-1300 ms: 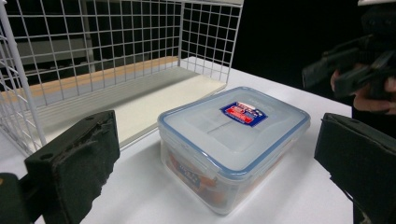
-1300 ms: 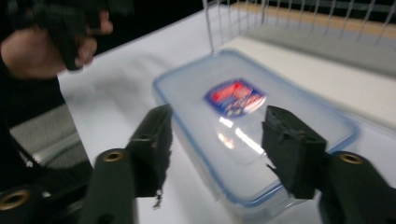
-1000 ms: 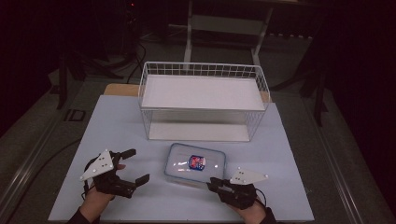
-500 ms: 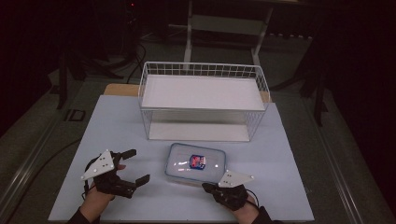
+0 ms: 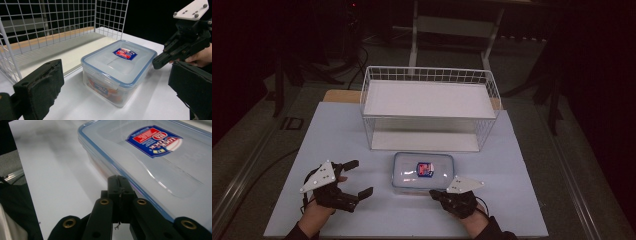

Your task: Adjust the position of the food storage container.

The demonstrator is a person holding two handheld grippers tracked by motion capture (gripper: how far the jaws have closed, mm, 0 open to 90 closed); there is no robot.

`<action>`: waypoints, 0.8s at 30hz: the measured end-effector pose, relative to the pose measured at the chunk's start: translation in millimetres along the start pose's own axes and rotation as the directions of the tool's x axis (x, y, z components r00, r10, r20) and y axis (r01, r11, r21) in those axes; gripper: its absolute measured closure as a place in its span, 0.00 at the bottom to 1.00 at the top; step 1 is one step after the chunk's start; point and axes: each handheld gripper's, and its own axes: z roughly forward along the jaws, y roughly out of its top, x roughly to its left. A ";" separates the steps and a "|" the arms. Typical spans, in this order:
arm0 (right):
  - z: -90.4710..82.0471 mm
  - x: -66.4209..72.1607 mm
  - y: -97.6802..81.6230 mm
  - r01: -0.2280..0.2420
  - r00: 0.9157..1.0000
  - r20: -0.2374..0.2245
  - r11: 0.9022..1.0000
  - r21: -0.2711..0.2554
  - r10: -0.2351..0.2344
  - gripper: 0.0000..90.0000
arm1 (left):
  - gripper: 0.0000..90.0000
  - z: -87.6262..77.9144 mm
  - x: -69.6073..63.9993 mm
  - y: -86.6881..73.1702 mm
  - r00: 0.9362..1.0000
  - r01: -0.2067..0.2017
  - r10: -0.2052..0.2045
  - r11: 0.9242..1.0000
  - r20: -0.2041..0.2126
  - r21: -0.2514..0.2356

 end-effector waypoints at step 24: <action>21.7 -14.7 10.7 0.033 0.999 0.017 0.999 0.001 -0.033 1.00 | 0.00 1.0 -0.2 -0.8 1.000 0.003 -0.003 1.000 0.012 0.008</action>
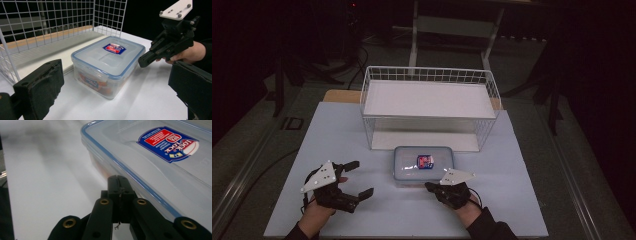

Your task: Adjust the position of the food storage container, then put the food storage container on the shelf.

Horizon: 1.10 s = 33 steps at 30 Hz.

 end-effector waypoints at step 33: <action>-95.7 -21.8 16.3 0.022 0.982 0.186 0.948 -0.316 0.039 0.14 | 0.00 28.1 -14.6 62.4 0.993 0.109 -0.112 0.988 0.023 0.107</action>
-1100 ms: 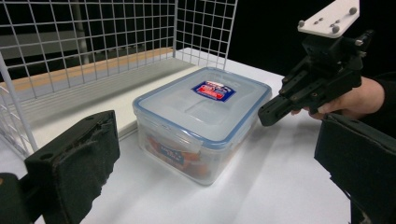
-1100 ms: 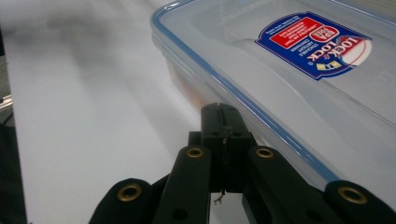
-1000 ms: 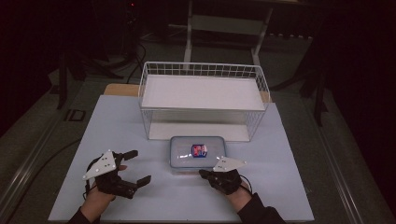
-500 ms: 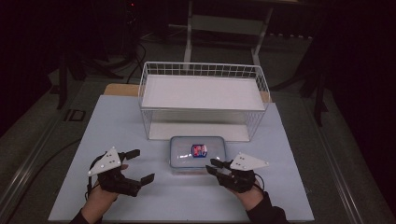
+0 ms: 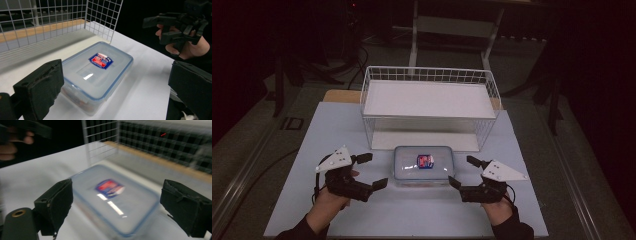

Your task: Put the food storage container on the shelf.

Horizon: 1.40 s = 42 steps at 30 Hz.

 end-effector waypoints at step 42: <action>6.6 -9.8 -8.7 -0.069 0.998 -0.001 0.996 0.048 0.069 0.11 | 0.06 93.5 88.7 -37.8 0.797 0.589 -0.600 0.748 -0.066 0.305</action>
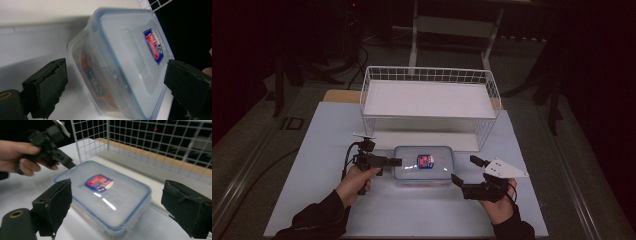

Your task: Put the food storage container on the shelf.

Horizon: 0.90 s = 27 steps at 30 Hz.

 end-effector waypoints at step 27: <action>5.9 -6.4 -3.6 -0.052 0.998 -0.021 0.996 0.070 0.053 0.11 | 0.59 -5.0 13.8 -4.4 0.984 0.074 -0.081 0.996 0.158 0.053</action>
